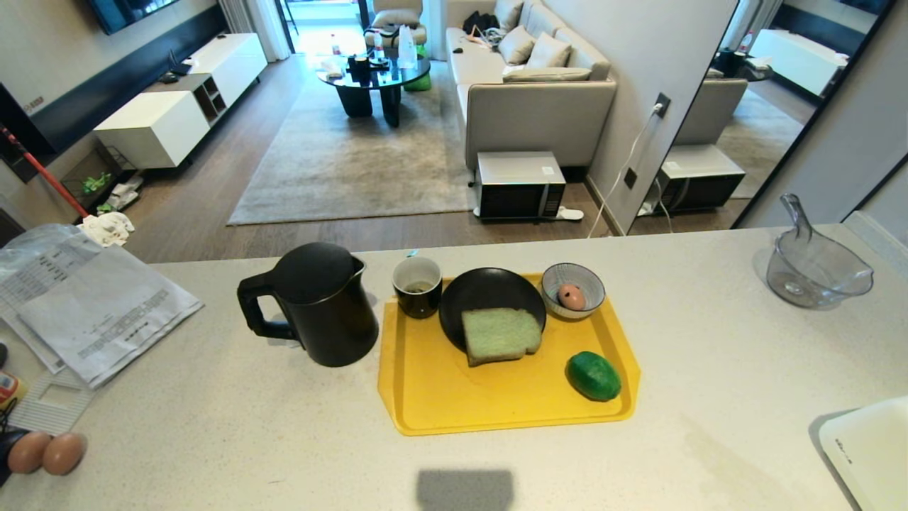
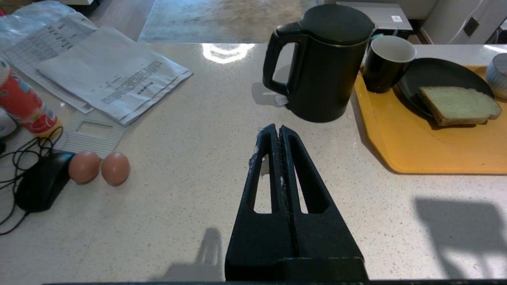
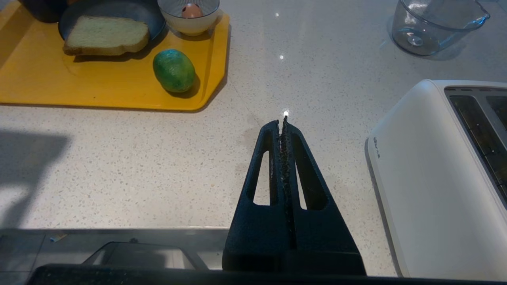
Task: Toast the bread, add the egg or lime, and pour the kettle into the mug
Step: Pick up the kettle
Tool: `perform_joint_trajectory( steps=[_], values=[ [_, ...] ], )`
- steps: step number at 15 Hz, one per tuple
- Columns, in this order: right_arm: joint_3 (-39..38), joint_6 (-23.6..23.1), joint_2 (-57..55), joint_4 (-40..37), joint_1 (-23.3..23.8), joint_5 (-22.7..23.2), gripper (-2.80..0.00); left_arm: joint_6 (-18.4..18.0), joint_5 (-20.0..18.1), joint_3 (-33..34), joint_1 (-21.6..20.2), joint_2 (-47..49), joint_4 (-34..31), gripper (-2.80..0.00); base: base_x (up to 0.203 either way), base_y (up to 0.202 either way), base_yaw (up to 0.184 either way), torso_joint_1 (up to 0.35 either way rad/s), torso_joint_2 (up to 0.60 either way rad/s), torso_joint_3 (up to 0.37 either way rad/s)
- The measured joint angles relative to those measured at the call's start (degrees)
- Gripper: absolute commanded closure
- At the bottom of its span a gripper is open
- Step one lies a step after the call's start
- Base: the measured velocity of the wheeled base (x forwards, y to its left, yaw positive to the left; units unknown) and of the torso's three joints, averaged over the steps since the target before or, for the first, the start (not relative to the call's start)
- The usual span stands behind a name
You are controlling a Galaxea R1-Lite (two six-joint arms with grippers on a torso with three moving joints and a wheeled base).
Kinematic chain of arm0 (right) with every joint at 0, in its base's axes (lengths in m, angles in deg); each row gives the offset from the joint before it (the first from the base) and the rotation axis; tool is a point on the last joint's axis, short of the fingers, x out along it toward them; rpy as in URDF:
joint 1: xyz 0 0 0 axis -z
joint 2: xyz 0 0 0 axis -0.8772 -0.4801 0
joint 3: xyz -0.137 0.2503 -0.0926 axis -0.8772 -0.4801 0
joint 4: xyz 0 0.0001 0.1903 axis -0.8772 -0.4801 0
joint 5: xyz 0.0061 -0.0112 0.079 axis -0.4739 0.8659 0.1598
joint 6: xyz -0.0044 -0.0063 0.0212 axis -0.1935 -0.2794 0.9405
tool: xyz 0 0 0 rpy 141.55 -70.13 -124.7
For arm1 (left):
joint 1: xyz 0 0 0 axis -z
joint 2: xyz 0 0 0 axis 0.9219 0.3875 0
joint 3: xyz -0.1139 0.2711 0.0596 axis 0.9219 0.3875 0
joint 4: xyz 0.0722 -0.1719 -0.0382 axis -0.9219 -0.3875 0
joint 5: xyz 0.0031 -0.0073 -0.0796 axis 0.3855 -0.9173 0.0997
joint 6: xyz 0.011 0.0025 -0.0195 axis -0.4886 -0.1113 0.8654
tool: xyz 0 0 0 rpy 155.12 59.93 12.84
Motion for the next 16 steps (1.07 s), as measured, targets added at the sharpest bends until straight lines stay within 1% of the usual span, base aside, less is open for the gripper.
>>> perform_joint_trajectory(
  steps=[3, 5, 7, 9, 10, 11, 12, 14, 16],
  values=[
    [0.0, 0.0, 0.0, 0.0, 0.0, 0.0, 0.0, 0.1, 0.4, -6.0, 0.2, 7.2, -0.5, 0.0, 0.0, 0.0, 0.0, 0.0, 0.0, 0.0],
    [0.0, 0.0, 0.0, 0.0, 0.0, 0.0, 0.0, 0.6, 0.5, -8.1, 0.4, 13.7, 2.3, 0.0, 0.0, 0.0, 0.0, 0.0, 0.0, 0.0],
    [0.0, 0.0, 0.0, 0.0, 0.0, 0.0, 0.0, 3.2, 0.7, -9.7, 0.3, 21.8, 7.4, 0.0, 0.0, 0.0, 0.0, 0.0, 0.0, 0.0],
    [0.0, 0.0, 0.0, 0.0, 0.0, 0.0, 0.0, 7.0, 0.4, -11.1, -0.7, 30.0, 13.0, 0.0, 0.0, 0.0, 0.0, 0.0, 0.0, 0.0],
    [0.0, 0.0, 0.0, 0.0, 0.0, 0.0, 0.0, 8.0, -0.8, -11.6, -1.2, 33.3, 16.2, 0.0, 0.0, 0.0, 0.0, 0.0, 0.0, 0.0],
    [0.0, 0.0, 0.0, 0.0, 0.0, 0.0, 0.0, 7.2, -3.7, -11.5, -1.7, 35.9, 19.2, 0.0, 0.0, 0.0, 0.0, 0.0, 0.0, 0.0],
    [0.0, 0.0, 0.0, 0.0, 0.0, 0.0, 0.0, 5.1, -6.5, -10.3, -1.9, 37.4, 21.3, 0.0, 0.0, 0.0, 0.0, 0.0, 0.0, 0.0],
    [0.0, 0.0, 0.0, 0.0, 0.0, 0.0, 0.0, 1.6, -10.0, -7.0, -2.1, 40.6, 28.7, 0.0, 0.0, 0.0, 0.0, 0.0, 0.0, 0.0],
    [0.0, 0.0, 0.0, 0.0, 0.0, 0.0, 0.0, 0.4, -14.3, -3.5, -3.0, 44.9, 36.9, 0.0, 0.0, 0.0, 0.0, 0.0, 0.0, 0.0]
  ],
)
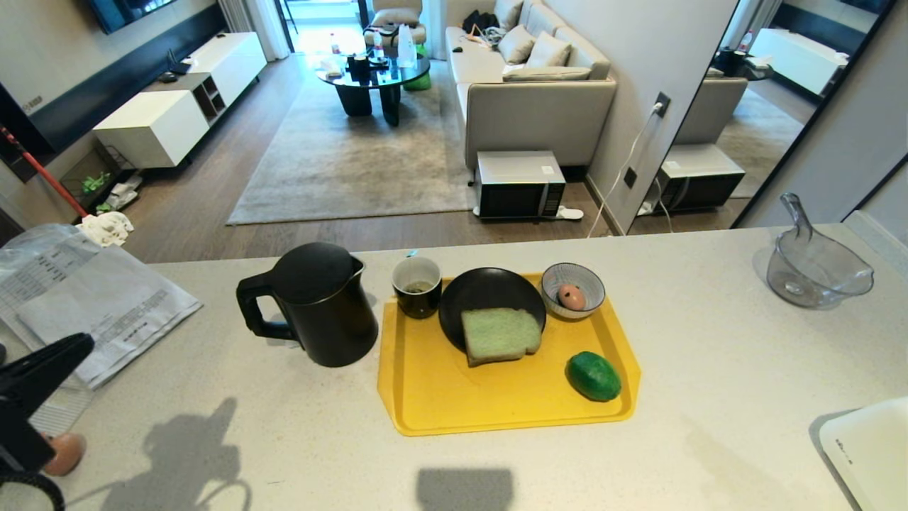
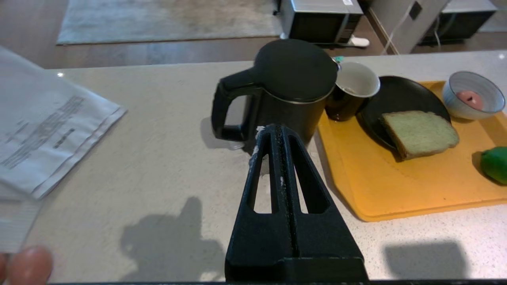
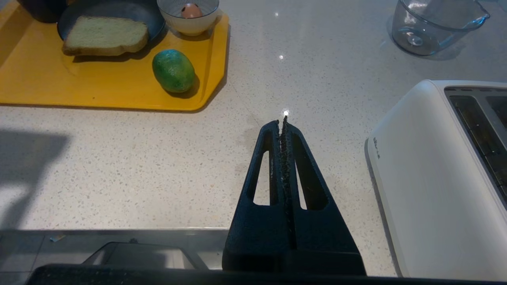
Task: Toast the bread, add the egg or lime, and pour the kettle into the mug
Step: Pick up the kettle
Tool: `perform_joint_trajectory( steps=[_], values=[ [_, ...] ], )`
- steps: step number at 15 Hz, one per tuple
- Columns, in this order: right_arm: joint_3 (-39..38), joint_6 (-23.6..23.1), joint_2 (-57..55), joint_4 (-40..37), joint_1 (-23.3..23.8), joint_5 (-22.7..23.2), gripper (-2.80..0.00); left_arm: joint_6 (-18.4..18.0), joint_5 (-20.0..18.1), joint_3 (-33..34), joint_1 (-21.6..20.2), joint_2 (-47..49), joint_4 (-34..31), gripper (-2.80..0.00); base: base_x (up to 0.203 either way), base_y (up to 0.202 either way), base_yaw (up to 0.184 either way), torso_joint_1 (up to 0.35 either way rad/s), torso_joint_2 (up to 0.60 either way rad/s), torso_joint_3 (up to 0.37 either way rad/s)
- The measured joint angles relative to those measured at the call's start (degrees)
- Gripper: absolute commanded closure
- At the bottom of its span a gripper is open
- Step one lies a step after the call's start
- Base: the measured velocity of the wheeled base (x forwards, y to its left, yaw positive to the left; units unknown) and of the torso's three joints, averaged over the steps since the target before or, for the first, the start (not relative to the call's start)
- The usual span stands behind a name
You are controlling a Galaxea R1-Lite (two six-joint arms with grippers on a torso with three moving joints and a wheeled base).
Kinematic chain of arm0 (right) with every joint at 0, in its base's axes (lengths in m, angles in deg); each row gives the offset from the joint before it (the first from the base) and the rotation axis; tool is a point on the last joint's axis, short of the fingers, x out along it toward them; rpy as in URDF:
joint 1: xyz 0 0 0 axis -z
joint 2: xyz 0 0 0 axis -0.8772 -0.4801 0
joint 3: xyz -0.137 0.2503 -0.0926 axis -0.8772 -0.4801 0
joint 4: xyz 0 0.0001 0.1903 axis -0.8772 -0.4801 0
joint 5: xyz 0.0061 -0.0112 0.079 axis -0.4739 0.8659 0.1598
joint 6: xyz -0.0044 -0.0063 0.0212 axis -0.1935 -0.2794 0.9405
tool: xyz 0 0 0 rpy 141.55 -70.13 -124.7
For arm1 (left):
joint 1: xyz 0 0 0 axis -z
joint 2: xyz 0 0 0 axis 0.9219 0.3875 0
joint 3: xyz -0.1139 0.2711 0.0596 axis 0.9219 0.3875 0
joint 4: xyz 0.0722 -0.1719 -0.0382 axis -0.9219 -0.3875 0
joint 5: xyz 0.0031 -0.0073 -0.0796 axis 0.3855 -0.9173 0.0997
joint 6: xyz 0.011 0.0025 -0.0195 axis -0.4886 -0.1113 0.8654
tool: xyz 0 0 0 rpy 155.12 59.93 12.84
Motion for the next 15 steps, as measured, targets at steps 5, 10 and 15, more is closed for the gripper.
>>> perform_joint_trajectory(
  steps=[5, 10, 15],
  values=[
    [0.0, 0.0, 0.0, 0.0, 0.0, 0.0, 0.0, -2.1, -6.2, 8.8, -7.2, 13.5, 19.4, 0.0, 0.0, 0.0, 0.0, 0.0, 0.0, 0.0],
    [0.0, 0.0, 0.0, 0.0, 0.0, 0.0, 0.0, -4.0, -11.2, 16.9, -12.2, 21.3, 29.6, 0.0, 0.0, 0.0, 0.0, 0.0, 0.0, 0.0],
    [0.0, 0.0, 0.0, 0.0, 0.0, 0.0, 0.0, -3.9, -11.9, 18.7, -13.1, 23.6, 29.6, -2.8, 0.0, 0.0, 0.0, 0.0, 0.0, 0.0]
  ],
)
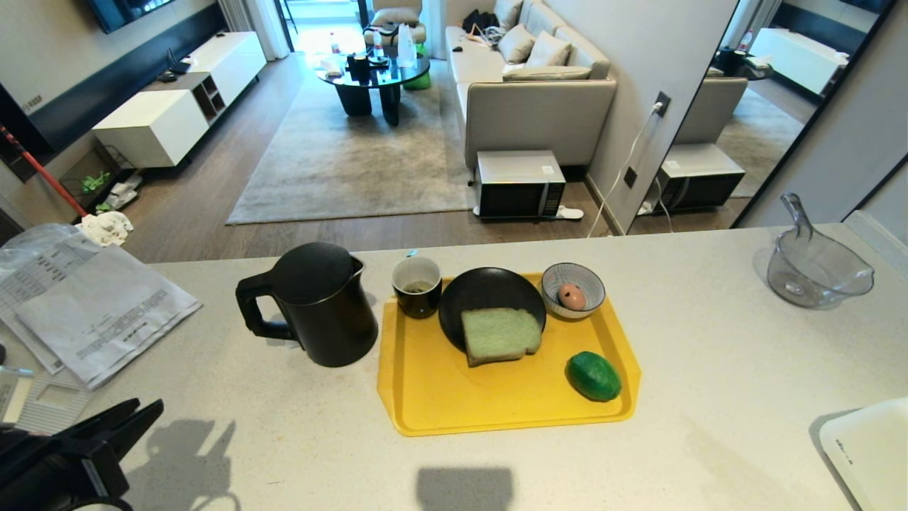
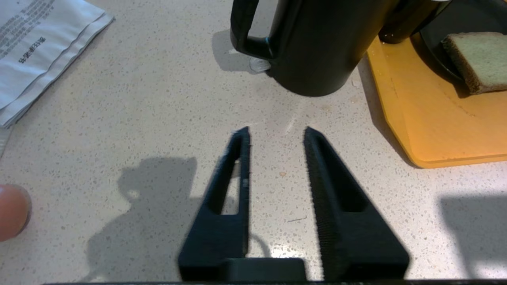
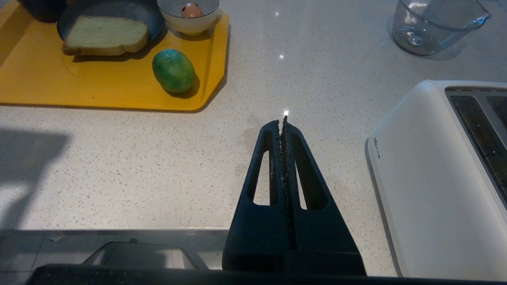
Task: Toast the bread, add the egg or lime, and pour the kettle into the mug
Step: Pick up the kettle
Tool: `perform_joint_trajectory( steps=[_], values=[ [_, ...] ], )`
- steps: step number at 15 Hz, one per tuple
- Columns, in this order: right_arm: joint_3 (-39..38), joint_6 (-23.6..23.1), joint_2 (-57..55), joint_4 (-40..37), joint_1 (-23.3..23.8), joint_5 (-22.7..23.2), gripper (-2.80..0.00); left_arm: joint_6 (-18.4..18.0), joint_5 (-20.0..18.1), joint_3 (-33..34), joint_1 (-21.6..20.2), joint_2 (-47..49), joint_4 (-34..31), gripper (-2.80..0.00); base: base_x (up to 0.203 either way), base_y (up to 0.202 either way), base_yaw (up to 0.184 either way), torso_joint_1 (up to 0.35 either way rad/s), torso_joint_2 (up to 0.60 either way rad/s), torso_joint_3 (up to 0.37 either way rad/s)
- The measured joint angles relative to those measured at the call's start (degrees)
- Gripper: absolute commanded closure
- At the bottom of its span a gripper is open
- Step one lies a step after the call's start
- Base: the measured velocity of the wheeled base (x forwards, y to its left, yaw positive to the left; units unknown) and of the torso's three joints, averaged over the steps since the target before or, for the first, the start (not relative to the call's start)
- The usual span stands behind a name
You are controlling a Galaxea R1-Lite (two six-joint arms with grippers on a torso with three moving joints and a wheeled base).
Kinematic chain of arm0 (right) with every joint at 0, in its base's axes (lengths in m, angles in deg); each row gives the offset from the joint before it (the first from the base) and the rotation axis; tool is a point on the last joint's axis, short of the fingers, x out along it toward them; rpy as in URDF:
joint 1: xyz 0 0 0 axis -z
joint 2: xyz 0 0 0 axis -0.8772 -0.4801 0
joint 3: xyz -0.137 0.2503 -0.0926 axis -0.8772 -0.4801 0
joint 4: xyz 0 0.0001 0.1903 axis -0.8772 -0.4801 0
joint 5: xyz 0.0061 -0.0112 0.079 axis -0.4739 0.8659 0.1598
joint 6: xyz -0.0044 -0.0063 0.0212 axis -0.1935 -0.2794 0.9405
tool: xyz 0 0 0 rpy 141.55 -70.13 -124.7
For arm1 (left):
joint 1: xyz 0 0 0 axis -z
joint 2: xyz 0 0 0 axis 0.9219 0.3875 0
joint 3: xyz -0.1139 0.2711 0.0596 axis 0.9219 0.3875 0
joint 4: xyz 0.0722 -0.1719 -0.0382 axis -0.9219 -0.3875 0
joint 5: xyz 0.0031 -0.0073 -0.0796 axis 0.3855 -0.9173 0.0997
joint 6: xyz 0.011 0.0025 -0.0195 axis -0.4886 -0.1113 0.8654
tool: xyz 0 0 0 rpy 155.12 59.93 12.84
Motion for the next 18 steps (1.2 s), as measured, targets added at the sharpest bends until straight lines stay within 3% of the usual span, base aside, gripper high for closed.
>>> perform_joint_trajectory(
  steps=[6, 10, 18],
  values=[
    [0.0, 0.0, 0.0, 0.0, 0.0, 0.0, 0.0, -0.4, -0.1, -0.3, -0.4, 3.5, 0.2, -2.8, 0.0, 0.0, 0.0, 0.0, 0.0, 0.0],
    [0.0, 0.0, 0.0, 0.0, 0.0, 0.0, 0.0, -1.2, -0.1, -2.0, -0.4, 10.8, 5.0, -2.8, 0.0, 0.0, 0.0, 0.0, 0.0, 0.0],
    [0.0, 0.0, 0.0, 0.0, 0.0, 0.0, 0.0, -3.4, 0.5, -14.3, -0.3, 26.8, 7.1, -2.8, 0.0, 0.0, 0.0, 0.0, 0.0, 0.0]
  ],
)
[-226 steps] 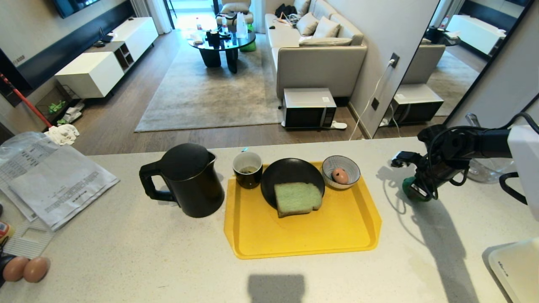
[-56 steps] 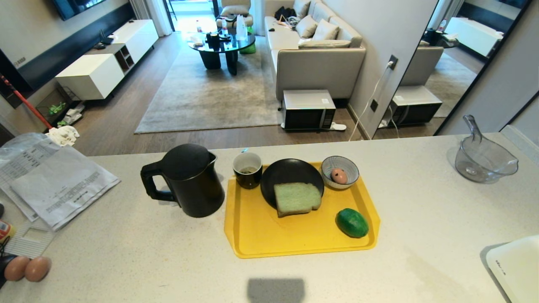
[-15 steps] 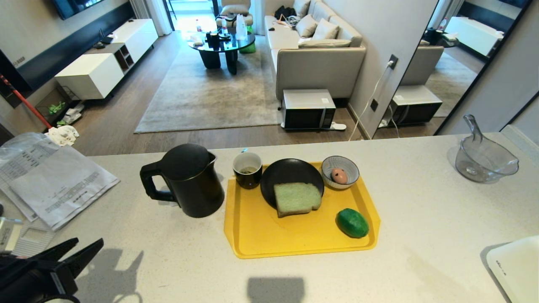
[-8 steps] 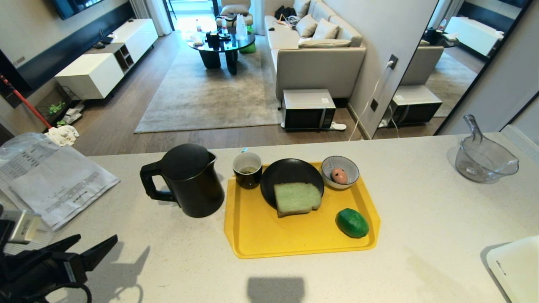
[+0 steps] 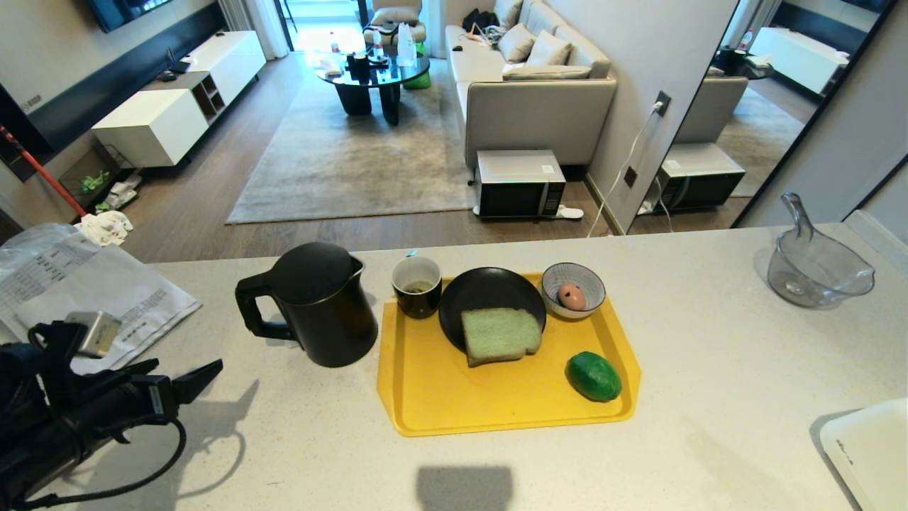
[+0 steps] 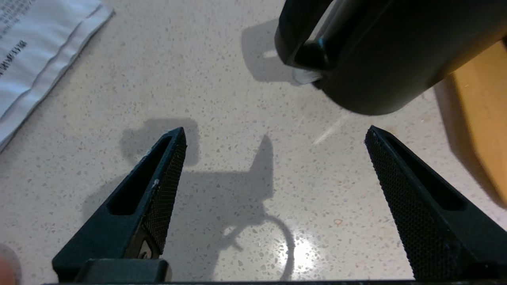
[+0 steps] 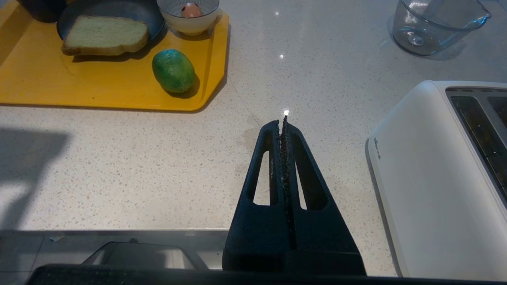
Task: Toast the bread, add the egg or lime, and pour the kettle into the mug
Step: Pick up the kettle
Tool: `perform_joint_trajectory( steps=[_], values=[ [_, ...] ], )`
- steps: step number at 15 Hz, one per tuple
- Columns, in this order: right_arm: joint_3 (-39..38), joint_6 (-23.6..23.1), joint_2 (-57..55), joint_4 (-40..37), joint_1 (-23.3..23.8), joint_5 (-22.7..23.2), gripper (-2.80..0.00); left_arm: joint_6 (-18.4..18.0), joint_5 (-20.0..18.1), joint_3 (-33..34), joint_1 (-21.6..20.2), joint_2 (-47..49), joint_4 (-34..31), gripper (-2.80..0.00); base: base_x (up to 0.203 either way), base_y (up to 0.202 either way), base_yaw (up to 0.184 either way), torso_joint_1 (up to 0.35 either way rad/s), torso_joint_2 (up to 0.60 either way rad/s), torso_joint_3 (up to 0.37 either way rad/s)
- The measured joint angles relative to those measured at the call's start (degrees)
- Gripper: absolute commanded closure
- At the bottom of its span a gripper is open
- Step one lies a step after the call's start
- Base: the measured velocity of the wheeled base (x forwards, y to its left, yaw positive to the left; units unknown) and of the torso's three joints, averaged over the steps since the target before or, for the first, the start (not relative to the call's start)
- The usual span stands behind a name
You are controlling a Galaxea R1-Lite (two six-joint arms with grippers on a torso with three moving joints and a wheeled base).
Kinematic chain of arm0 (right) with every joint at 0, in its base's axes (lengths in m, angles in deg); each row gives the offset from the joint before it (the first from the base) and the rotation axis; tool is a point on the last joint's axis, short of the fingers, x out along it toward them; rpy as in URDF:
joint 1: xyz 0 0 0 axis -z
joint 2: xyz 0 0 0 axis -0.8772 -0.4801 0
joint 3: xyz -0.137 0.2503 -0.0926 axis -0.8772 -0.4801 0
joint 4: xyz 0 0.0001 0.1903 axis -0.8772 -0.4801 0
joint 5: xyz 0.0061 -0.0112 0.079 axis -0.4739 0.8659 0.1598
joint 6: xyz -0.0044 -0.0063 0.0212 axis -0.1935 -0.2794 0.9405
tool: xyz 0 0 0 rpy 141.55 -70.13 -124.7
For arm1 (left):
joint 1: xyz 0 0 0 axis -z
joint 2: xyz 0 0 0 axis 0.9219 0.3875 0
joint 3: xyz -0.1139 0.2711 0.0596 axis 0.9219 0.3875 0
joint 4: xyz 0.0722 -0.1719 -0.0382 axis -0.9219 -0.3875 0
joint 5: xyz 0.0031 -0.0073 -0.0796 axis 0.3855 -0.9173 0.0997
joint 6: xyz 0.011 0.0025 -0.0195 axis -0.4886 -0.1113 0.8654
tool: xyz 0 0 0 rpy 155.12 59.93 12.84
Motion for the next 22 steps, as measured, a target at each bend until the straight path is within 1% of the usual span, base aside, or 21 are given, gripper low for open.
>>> perform_joint_trajectory(
  steps=[4, 9, 12, 17, 19, 22],
  values=[
    [0.0, 0.0, 0.0, 0.0, 0.0, 0.0, 0.0, -0.6, 0.1, -3.4, 0.3, 5.3, -0.5, -2.8, 0.0, 0.0, 0.0, 0.0, 0.0, 0.0],
    [0.0, 0.0, 0.0, 0.0, 0.0, 0.0, 0.0, -0.5, 0.3, -10.2, 2.0, 8.2, -4.4, -2.8, 0.0, 0.0, 0.0, 0.0, 0.0, 0.0],
    [0.0, 0.0, 0.0, 0.0, 0.0, 0.0, 0.0, -0.4, 1.6, -13.8, 2.8, 9.9, -5.3, -2.8, 0.0, 0.0, 0.0, 0.0, 0.0, 0.0],
    [0.0, 0.0, 0.0, 0.0, 0.0, 0.0, 0.0, -0.3, 2.7, -19.8, 4.5, 13.3, -5.4, -2.8, 0.0, 0.0, 0.0, 0.0, 0.0, 0.0],
    [0.0, 0.0, 0.0, 0.0, 0.0, 0.0, 0.0, -0.2, 4.0, -22.3, 5.8, 14.6, -5.5, -2.8, 0.0, 0.0, 0.0, 0.0, 0.0, 0.0],
    [0.0, 0.0, 0.0, 0.0, 0.0, 0.0, 0.0, 0.0, 4.8, -24.2, 7.9, 16.3, -5.4, -2.8, 0.0, 0.0, 0.0, 0.0, 0.0, 0.0]
  ],
)
